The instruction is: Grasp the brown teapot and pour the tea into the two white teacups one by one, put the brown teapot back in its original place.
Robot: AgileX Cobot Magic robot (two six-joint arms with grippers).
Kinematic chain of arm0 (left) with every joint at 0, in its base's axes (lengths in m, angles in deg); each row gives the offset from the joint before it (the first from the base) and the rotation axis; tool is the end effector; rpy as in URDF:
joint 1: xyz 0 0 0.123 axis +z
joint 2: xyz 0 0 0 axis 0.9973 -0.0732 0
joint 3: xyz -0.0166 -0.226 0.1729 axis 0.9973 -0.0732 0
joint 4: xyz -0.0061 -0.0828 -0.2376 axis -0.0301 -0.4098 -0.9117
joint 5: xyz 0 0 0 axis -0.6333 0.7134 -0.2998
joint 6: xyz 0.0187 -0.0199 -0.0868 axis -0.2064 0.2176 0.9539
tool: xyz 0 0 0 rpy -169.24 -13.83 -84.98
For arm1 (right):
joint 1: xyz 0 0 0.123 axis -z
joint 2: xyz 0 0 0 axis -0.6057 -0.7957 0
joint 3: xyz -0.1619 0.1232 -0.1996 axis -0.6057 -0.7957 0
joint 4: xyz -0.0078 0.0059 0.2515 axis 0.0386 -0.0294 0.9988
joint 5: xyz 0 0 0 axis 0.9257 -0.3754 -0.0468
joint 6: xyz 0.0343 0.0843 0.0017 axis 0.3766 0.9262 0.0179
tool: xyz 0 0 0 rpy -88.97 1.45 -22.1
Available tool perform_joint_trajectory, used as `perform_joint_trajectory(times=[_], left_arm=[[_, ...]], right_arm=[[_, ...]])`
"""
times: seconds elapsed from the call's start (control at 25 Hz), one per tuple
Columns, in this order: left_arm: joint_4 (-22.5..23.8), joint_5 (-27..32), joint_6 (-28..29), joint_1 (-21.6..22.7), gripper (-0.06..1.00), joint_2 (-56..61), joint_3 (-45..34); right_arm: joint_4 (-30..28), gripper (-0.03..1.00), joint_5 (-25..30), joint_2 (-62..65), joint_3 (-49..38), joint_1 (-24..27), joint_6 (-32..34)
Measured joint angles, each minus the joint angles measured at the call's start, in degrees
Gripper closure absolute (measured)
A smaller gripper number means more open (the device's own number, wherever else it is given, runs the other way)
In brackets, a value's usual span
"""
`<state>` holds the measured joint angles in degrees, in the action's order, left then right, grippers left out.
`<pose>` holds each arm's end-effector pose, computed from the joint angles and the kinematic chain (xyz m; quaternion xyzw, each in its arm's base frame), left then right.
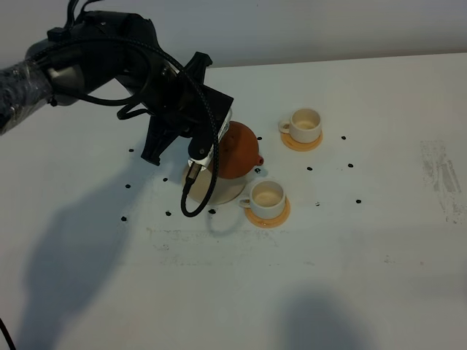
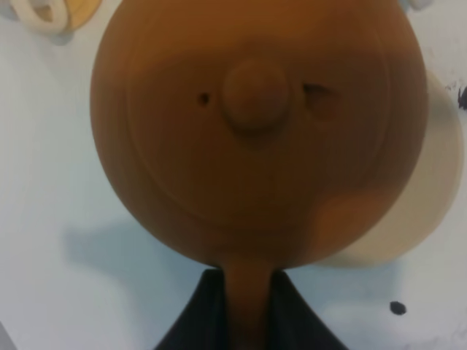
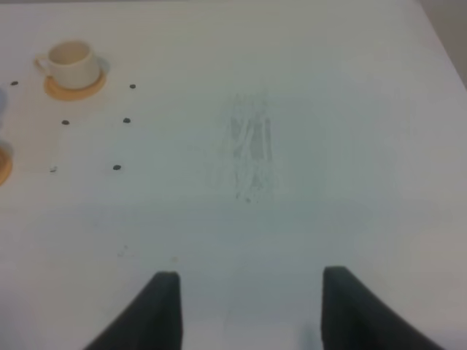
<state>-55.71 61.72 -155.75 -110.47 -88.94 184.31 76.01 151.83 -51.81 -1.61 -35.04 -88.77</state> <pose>0.4090 -0.1986 0.2120 0.8439 0.4786 0.0932 0.2237 -0.0064 0.0019 0.2740 0.0162 0.8584 0.0004 0.5127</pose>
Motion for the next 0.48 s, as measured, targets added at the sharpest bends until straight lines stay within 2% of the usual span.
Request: perform_joint_trajectory(times=[0.48], left_arm=[[1.6,-0.2,-2.9,-1.5,0.84,-0.2,0.0]], right_arm=[[0.0,0.52,0.0,0.0,0.0,0.0,0.0]])
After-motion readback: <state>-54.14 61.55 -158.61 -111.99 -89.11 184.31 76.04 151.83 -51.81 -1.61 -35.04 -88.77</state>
